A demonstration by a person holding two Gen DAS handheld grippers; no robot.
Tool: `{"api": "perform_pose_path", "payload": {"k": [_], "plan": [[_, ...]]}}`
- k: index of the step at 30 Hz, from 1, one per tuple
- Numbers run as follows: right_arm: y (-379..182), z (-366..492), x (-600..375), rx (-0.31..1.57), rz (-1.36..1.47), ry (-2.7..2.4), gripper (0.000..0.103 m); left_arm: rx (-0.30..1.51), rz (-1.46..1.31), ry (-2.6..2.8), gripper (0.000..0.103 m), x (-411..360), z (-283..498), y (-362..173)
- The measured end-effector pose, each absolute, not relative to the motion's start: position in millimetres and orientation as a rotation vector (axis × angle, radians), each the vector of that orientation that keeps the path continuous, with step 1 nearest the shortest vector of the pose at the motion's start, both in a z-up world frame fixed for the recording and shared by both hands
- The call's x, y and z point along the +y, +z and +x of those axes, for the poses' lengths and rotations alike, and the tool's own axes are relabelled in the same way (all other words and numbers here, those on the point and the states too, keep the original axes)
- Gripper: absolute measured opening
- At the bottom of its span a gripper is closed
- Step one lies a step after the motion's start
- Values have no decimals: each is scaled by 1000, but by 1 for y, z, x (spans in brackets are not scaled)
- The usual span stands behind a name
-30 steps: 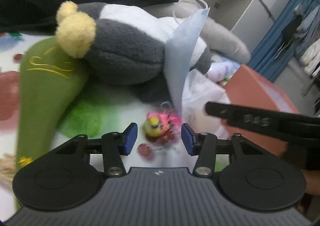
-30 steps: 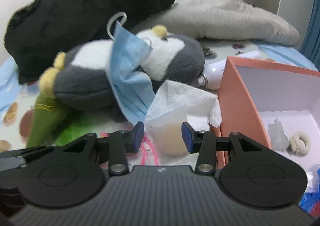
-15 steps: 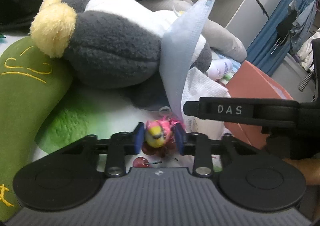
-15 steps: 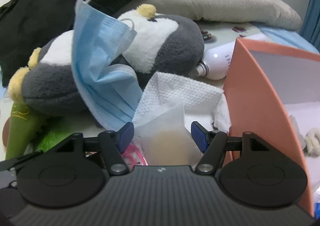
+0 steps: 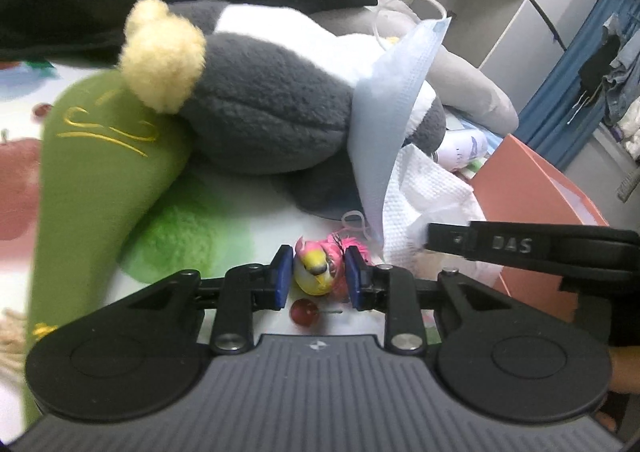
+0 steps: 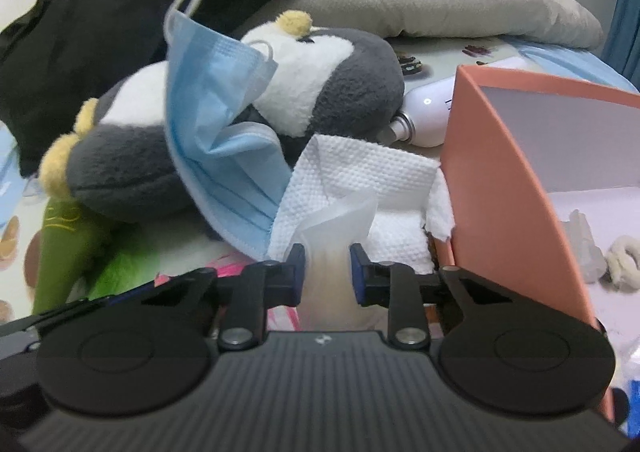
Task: Organize soft objects
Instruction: 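Lift the feathered toy with the left tool while the right tool lifts the tissue bag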
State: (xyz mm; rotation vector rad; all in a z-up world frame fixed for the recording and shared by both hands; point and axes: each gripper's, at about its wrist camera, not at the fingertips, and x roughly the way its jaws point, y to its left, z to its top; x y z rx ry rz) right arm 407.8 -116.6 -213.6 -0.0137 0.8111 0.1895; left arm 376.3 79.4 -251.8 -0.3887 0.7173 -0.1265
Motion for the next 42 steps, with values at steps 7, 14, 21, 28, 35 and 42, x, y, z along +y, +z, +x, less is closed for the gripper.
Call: {"api": "perform_pose_path", "payload": {"k": [7,14,21,28,35,42], "plan": [[-194,375,-117,785,-4,211,24,704,-330,-99,33,77,350,-228],[-182,331,-121,789,12,249,24,723,-332,-51,33,81,307,-217],[-187,297,-134,818,6,270,24,747,-374,-20,33,91,258,-214],[-197,247,-140,894,32,347,24,775,-322,39,33,83,212,-210],[-209,210,-149,910,16,383,26,783,-332,45,33,76,170,-207],[-214,202,-165,900,29,451,51,820,-325,23,33,64,156,-213]]}}
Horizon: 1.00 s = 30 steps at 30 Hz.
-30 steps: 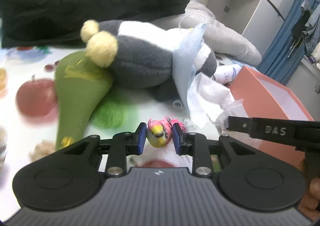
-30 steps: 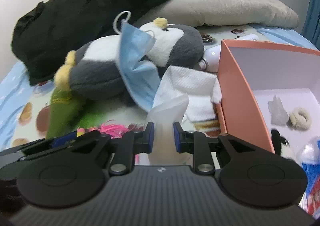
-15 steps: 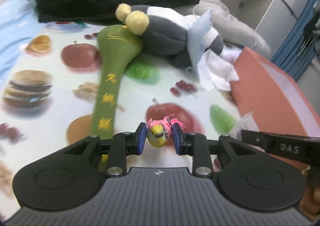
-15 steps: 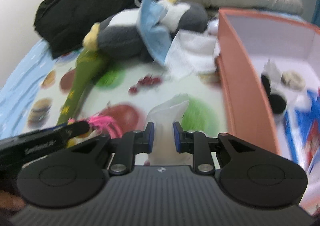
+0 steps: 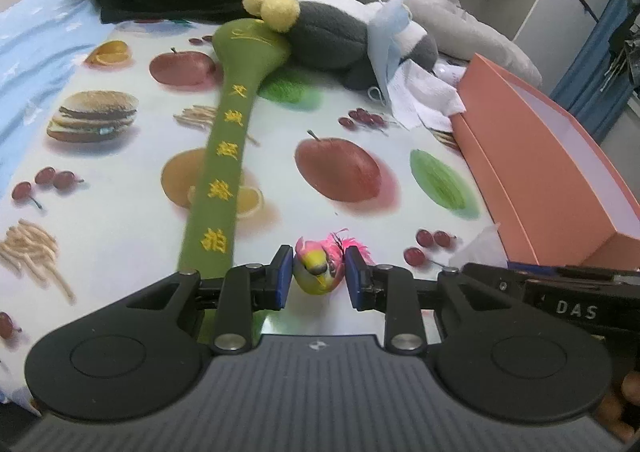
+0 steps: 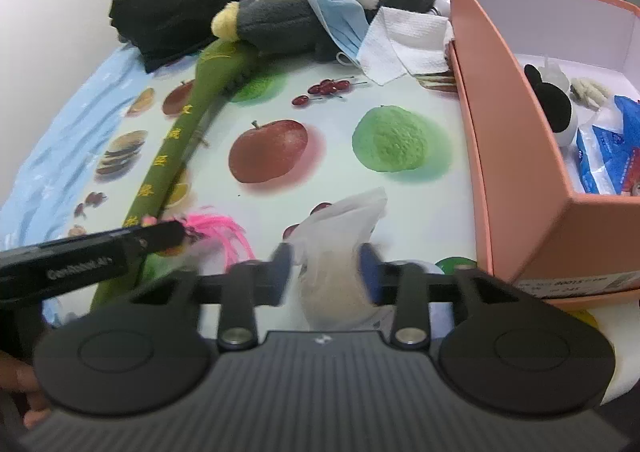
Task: Organize soft objects
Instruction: 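Lift the feathered toy with the left tool while the right tool lifts the tissue bag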
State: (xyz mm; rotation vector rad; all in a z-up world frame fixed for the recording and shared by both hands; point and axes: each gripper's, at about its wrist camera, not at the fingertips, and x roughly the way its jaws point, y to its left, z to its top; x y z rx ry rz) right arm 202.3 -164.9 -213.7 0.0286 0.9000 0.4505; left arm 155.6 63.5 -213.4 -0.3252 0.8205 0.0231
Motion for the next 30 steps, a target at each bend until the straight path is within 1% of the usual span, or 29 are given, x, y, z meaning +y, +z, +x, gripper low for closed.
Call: {"api": "perform_pose_path", "payload": {"k": [1,3,4,5,9,13,15,16,17,21,30], "plan": [[-213,201,-165,895,21,473,51,820,-323,20,33,62,155,-213],[-214,199,-163,889,-8,512,59,821,-320,18,33,58,156,-212],[-215,198,-162,882,-26,512,65,820,-321,15,33,56,156,-211],[-216,197,-161,870,-46,510,66,818,-318,12,33,54,156,-210],[-228,198,-156,858,-118,495,66,820,-301,2,33,50,159,-207],[-238,196,-156,846,-151,477,65,829,-272,-3,33,48,161,-206],[-242,195,-157,852,-148,470,59,833,-264,1,33,47,161,-206],[-243,194,-156,840,-158,469,57,835,-262,0,33,46,161,-207],[-243,193,-156,834,-168,467,53,835,-262,4,33,47,161,-207],[-238,195,-160,836,-139,444,49,835,-284,12,33,47,161,-206],[-195,184,-170,748,-72,407,48,774,-266,-17,33,45,161,-176]]}}
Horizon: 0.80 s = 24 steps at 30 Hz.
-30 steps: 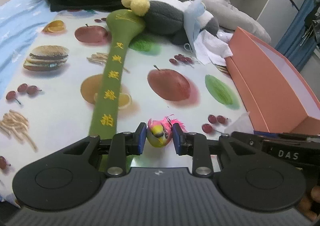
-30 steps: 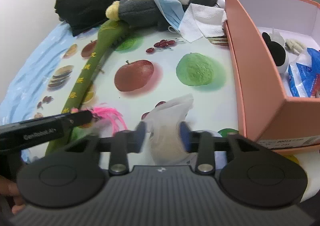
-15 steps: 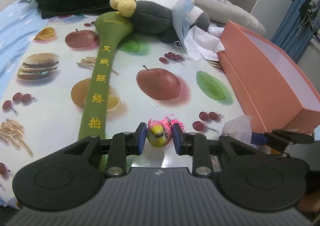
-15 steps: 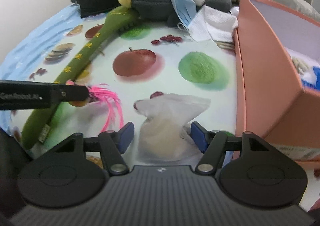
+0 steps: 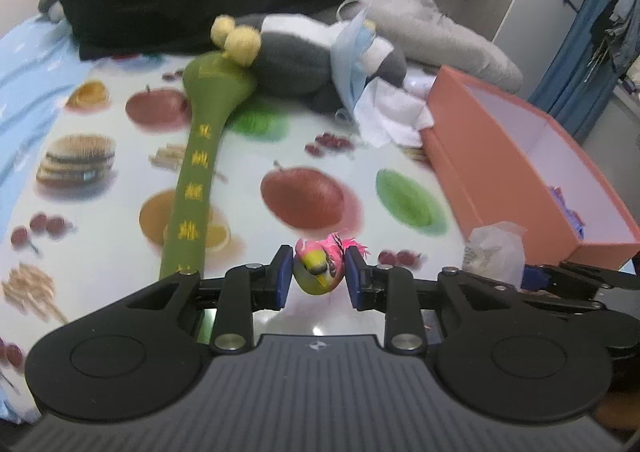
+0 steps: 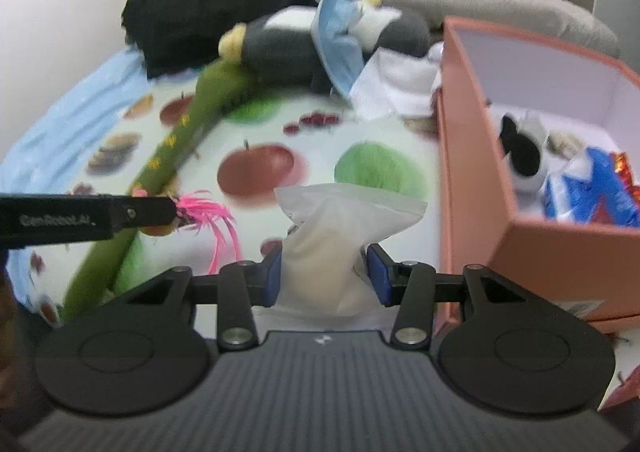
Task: Organize soft objects
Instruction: 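Lift the feathered toy with the left tool while the right tool lifts the tissue bag, then carry the feathered toy and tissue bag over the pink box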
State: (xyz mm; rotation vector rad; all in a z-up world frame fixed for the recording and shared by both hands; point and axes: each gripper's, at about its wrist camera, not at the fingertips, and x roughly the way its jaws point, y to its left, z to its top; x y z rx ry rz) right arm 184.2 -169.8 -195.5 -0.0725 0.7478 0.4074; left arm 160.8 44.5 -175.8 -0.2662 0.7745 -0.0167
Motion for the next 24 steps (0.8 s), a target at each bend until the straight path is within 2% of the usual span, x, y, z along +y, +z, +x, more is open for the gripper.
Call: {"api": "perform_pose_path", "payload": {"k": [12,24], "plan": [[-132,173,-183,609,-2,390,48,661,-262,-74,33,37,161,-117],[-105,164,-224,551,19,294,48,604,-254,-216,33,-12,175,-89]]}}
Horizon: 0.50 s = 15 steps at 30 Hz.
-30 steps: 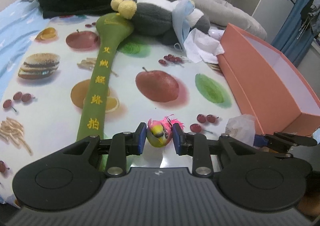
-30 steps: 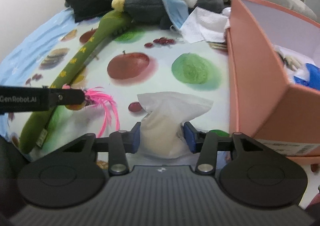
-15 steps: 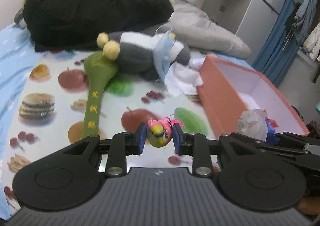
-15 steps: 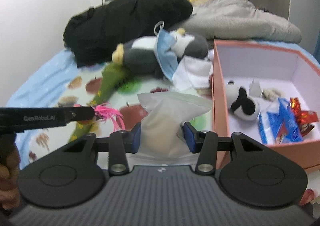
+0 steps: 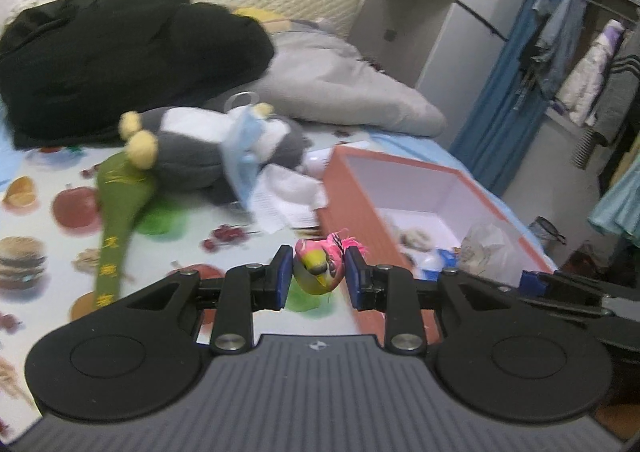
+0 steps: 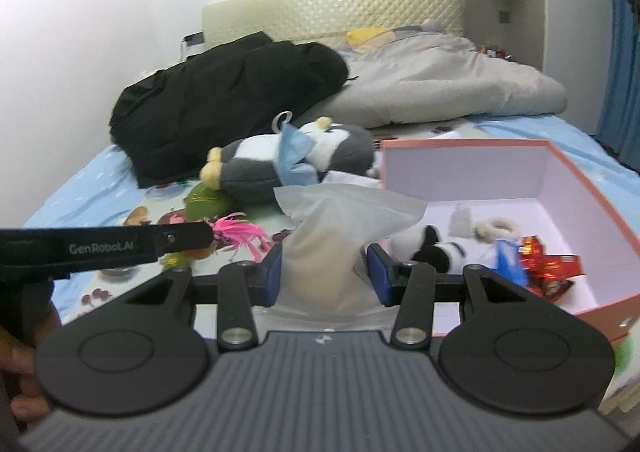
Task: Organize soft objects
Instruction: 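Carry the feathered toy and tissue bag over the pink box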
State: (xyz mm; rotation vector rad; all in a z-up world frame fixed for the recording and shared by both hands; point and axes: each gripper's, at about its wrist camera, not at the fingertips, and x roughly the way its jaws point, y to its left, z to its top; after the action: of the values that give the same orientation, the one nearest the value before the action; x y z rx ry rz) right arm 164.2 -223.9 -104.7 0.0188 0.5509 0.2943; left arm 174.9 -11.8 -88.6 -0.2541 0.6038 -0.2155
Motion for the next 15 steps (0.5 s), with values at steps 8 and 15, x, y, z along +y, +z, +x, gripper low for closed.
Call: {"api": "perform_pose_path", "payload": {"k": [8,15], "plan": [[-102,157,-266,555,23,194,48,611,-237,-315,33,-55,193,-87],[-101,152,-297,546,42,130,48,626,-223,-401,33,-100,201,-90]]}}
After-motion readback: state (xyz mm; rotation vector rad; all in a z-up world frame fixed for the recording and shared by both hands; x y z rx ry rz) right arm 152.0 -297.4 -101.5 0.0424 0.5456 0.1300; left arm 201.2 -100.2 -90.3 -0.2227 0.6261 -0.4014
